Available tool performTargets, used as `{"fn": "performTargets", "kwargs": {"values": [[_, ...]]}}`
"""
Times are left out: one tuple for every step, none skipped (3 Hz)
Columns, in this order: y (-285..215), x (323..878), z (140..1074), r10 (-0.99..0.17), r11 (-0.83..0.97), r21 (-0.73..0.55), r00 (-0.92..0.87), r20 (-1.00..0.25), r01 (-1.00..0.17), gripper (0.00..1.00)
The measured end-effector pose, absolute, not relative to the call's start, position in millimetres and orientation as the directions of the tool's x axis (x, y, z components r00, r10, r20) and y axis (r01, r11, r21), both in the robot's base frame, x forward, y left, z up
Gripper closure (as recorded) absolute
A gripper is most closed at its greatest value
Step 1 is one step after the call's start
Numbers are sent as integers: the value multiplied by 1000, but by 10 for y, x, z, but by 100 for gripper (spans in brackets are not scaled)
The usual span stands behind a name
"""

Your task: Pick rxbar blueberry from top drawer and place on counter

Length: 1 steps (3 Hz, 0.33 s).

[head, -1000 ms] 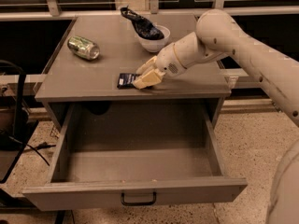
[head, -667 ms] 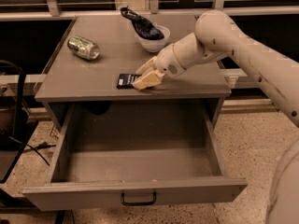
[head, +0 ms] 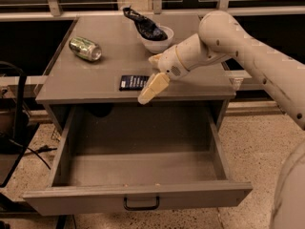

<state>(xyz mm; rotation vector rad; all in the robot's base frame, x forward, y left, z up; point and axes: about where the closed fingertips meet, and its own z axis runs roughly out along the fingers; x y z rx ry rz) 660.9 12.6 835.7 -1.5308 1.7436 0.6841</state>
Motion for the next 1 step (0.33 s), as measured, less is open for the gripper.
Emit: {"fn": "performTargets", "kwargs": {"values": [[126, 6609, 8357, -611, 159, -62, -49, -790, -985, 0]]}}
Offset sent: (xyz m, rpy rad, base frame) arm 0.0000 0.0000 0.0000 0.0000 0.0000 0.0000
